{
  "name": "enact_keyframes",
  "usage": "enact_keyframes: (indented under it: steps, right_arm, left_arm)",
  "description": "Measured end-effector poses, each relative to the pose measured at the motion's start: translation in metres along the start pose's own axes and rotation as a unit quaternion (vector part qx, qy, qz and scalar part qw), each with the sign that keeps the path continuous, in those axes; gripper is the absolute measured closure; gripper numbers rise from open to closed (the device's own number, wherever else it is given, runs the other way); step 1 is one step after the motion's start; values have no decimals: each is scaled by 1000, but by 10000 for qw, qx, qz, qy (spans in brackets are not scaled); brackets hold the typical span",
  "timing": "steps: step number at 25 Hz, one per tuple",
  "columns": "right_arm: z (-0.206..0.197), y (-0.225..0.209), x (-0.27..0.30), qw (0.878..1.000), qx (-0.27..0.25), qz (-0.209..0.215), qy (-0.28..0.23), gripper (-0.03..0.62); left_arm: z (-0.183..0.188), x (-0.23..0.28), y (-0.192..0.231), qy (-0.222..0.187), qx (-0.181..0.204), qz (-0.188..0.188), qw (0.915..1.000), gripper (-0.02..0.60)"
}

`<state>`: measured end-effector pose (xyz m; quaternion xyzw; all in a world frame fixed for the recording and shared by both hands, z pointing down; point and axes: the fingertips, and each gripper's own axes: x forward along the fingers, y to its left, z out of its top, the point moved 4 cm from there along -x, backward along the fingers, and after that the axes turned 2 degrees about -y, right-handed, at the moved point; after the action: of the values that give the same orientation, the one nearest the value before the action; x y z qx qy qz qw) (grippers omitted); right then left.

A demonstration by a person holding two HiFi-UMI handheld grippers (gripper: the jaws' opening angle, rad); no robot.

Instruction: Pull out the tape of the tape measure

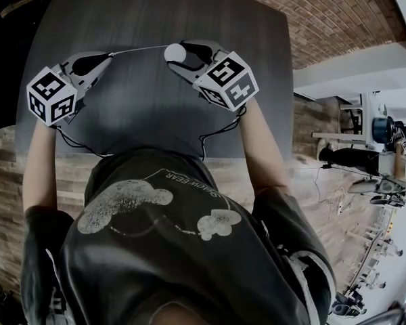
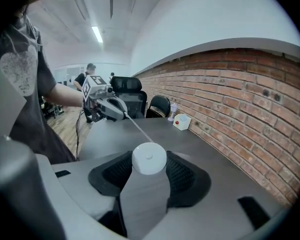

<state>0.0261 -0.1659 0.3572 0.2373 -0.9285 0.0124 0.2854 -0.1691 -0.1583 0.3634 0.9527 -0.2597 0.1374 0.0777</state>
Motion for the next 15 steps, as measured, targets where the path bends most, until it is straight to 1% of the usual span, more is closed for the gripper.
enact_keyframes:
  steps: [5, 8, 12, 15]
  right_arm:
    - [0, 3, -1, 10000, -47, -29, -5, 362]
    - [-1, 1, -3, 9999, -44, -124, 16, 362]
    - [-8, -12, -10, 9993, 65, -370, 87, 362]
    - [-12, -21, -19, 9985, 225, -498, 39, 362]
  left_arm:
    - [-2, -2, -2, -1, 9, 14, 10000, 572]
    - [-2, -3, -2, -5, -1, 37, 10000, 572]
    - [-2, -9, 6, -86, -113, 207, 9997, 572]
    - [1, -17, 14, -168, -135, 373, 9991, 572]
